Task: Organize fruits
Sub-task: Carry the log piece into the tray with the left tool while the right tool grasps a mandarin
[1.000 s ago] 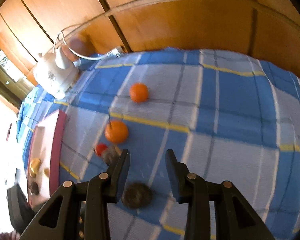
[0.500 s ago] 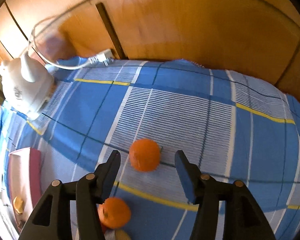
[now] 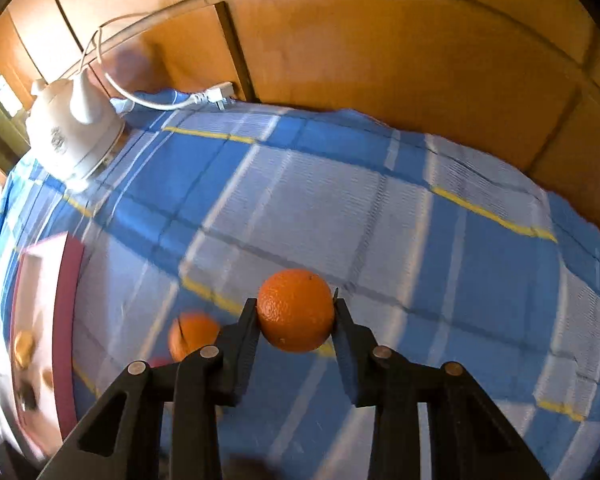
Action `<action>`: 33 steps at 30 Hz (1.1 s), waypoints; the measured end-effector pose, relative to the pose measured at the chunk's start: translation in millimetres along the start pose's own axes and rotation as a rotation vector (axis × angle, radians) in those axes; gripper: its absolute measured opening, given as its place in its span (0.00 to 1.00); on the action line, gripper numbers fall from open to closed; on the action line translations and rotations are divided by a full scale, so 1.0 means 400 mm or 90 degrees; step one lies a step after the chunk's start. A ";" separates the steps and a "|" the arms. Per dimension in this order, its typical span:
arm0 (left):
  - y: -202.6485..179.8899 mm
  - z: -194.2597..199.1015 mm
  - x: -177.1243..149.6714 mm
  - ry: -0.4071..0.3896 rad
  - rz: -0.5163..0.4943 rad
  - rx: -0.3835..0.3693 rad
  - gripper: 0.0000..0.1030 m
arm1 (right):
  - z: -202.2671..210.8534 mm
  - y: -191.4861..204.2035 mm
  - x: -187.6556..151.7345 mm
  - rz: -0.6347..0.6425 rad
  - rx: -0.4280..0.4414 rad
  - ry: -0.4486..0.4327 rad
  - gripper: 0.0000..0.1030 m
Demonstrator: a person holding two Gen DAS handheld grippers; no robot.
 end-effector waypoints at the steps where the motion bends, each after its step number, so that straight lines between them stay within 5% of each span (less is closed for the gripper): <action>1: 0.000 0.000 0.000 0.000 0.000 0.000 0.24 | 0.013 -0.013 -0.024 -0.002 -0.001 0.005 0.34; 10: 0.006 0.013 0.016 0.010 0.016 0.003 0.23 | 0.018 -0.088 -0.236 0.007 -0.043 0.058 0.34; 18: 0.043 0.125 0.044 -0.046 0.050 0.013 0.23 | 0.005 -0.090 -0.248 0.004 -0.035 0.038 0.34; 25: 0.207 0.211 0.091 -0.076 0.133 0.065 0.23 | 0.005 -0.089 -0.250 0.008 -0.038 0.037 0.34; 33: 0.490 0.191 0.123 -0.046 0.245 0.170 0.24 | 0.002 -0.081 -0.248 0.010 -0.041 0.038 0.34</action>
Point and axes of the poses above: each gripper's, at about its wrist camera, not at the fingertips, and z roughly against the way its jaws point, y to its left, x to its top, the point moved 5 cm from there along -z, roughly the way its jaws point, and after that the axes turned 1 degree about -z, right-handed, at the moved point
